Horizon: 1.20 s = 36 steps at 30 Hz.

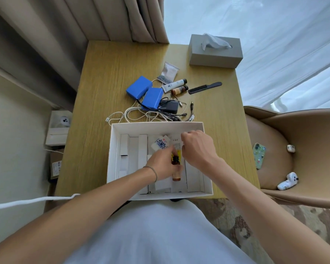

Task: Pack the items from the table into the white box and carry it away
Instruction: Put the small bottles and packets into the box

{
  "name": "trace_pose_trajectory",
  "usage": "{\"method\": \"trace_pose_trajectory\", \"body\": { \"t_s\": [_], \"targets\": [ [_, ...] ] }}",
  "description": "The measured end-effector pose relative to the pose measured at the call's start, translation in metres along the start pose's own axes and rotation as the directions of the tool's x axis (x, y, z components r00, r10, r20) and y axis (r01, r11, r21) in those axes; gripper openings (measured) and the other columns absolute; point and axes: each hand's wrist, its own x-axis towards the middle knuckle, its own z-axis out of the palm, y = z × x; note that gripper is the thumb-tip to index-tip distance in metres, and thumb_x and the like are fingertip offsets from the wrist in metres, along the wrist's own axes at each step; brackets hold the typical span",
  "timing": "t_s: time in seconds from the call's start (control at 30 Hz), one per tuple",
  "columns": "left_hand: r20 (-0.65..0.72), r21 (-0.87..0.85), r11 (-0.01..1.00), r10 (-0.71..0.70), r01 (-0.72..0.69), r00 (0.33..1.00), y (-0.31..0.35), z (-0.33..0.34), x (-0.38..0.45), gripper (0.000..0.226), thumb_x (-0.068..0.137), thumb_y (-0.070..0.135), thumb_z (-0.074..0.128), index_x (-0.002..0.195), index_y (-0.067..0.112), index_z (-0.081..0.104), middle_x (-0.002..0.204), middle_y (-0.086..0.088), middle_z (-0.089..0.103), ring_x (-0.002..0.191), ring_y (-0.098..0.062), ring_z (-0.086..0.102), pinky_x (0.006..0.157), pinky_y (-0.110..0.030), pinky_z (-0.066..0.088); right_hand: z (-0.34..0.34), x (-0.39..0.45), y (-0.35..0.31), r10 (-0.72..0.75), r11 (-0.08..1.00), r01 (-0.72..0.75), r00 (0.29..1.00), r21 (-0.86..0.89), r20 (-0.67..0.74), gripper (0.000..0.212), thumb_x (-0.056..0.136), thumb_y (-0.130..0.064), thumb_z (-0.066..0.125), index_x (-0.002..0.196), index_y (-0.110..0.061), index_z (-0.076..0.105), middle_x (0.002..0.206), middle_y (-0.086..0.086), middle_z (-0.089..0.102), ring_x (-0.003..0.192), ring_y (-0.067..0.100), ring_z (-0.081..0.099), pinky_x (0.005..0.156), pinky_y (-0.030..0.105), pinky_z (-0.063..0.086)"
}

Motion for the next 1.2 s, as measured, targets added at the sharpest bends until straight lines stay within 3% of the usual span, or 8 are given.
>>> {"method": "trace_pose_trajectory", "body": {
  "t_s": [0.1,0.2,0.4,0.53,0.67,0.9,1.07,1.2],
  "targets": [
    [0.021,0.082,0.997,0.009,-0.011,1.0,-0.001,0.013,0.002,0.034,0.075,0.041,0.074,0.097,0.031,0.05,0.092,0.005,0.064,0.082,-0.019,0.06,0.065,-0.034,0.05,0.001,-0.004,-0.002,0.01,1.0,-0.009,1.0,0.028,-0.001,0.007,0.085,-0.015,0.058,0.082,-0.012,0.053,0.086,0.007,0.063,0.079,0.027,0.05,0.058,0.033,0.036],
    [0.03,0.181,0.982,0.039,-0.044,0.999,-0.001,0.018,0.001,0.031,0.073,0.04,0.073,0.092,0.027,0.053,0.085,0.005,0.064,0.076,-0.019,0.061,0.064,-0.036,0.054,0.003,-0.003,-0.002,0.028,0.999,-0.028,1.0,0.02,0.001,0.003,0.083,-0.009,0.057,0.084,-0.011,0.057,0.088,0.007,0.067,0.081,0.028,0.055,0.057,0.033,0.037],
    [0.097,0.361,0.925,0.087,-0.117,0.991,-0.003,0.021,-0.001,0.022,0.072,0.035,0.071,0.079,0.023,0.055,0.075,0.004,0.057,0.069,-0.019,0.055,0.051,-0.025,0.034,0.004,0.001,0.001,0.049,0.998,-0.049,0.999,0.028,-0.006,0.012,0.084,-0.004,0.054,0.08,-0.014,0.048,0.084,0.007,0.064,0.077,0.027,0.049,0.058,0.033,0.034],
    [0.094,0.425,0.889,0.145,-0.171,0.985,-0.001,0.015,-0.001,0.021,0.081,0.042,0.067,0.077,0.025,0.057,0.076,0.006,0.058,0.073,-0.02,0.056,0.053,-0.027,0.037,0.005,0.003,0.002,0.037,0.997,-0.037,0.999,0.066,0.0,0.006,0.086,-0.006,0.052,0.084,-0.01,0.057,0.084,0.006,0.064,0.083,0.029,0.058,0.058,0.034,0.042],
    [-0.06,0.381,0.897,0.264,-0.223,0.963,0.003,-0.001,-0.007,0.02,0.092,0.042,0.054,0.096,0.026,0.065,0.097,0.004,0.065,0.088,-0.021,0.061,0.063,-0.028,0.041,0.0,0.007,0.005,0.033,0.989,-0.022,0.997,0.148,-0.07,0.019,0.088,-0.012,0.051,0.095,-0.011,0.069,0.089,0.003,0.07,0.086,0.027,0.064,0.065,0.038,0.055],
    [-0.349,0.268,0.92,0.37,-0.286,0.861,0.026,-0.062,-0.004,0.018,0.096,0.037,0.052,0.092,0.026,0.066,0.08,0.012,0.061,0.073,-0.007,0.056,0.06,-0.026,0.048,-0.034,0.035,0.016,0.109,0.943,-0.006,0.951,0.333,-0.29,0.015,0.09,-0.014,0.059,0.092,-0.017,0.073,0.081,-0.003,0.072,0.069,0.016,0.063,0.061,0.034,0.055],
    [-0.409,0.238,0.935,0.344,-0.265,0.845,0.034,-0.101,0.024,0.014,0.096,0.031,0.052,0.098,0.026,0.064,0.084,0.013,0.058,0.077,-0.006,0.054,0.062,-0.025,0.045,-0.045,0.08,0.033,0.182,0.917,-0.061,0.943,0.395,-0.278,0.02,0.091,-0.014,0.057,0.097,-0.018,0.075,0.086,-0.003,0.073,0.072,0.013,0.06,0.061,0.029,0.048],
    [-0.408,0.228,0.941,0.327,-0.251,0.853,0.038,-0.117,0.052,0.014,0.096,0.027,0.054,0.102,0.023,0.066,0.087,0.007,0.063,0.081,-0.014,0.056,0.067,-0.034,0.049,-0.04,0.127,0.05,0.168,0.946,-0.096,0.962,0.309,-0.216,0.024,0.088,-0.011,0.053,0.098,-0.018,0.074,0.093,0.0,0.072,0.082,0.023,0.063,0.063,0.034,0.051]
  ]
}}
